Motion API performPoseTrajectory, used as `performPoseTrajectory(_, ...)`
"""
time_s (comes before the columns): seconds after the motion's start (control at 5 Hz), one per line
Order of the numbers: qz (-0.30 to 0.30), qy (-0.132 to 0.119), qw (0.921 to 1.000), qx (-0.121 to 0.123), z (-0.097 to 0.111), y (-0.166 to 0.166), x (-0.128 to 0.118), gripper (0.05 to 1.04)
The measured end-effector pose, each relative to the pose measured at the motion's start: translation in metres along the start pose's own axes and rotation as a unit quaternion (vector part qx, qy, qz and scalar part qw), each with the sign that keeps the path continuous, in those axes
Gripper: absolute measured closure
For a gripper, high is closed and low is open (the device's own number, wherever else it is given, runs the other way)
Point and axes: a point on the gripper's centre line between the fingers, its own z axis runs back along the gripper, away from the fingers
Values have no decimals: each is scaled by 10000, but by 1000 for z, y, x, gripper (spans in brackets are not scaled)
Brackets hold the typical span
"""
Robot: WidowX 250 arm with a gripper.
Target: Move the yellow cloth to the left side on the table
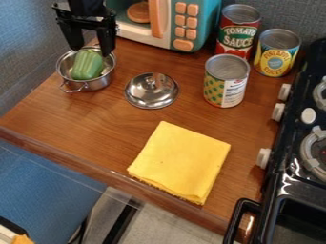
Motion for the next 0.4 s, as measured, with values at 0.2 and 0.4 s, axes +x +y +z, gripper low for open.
performPoseTrajectory(0.2,-6,171,9998,-89,-12,-2,-5,85)
performPoseTrajectory(0.4,-62,147,9993,-336,-12,-19,-24,85)
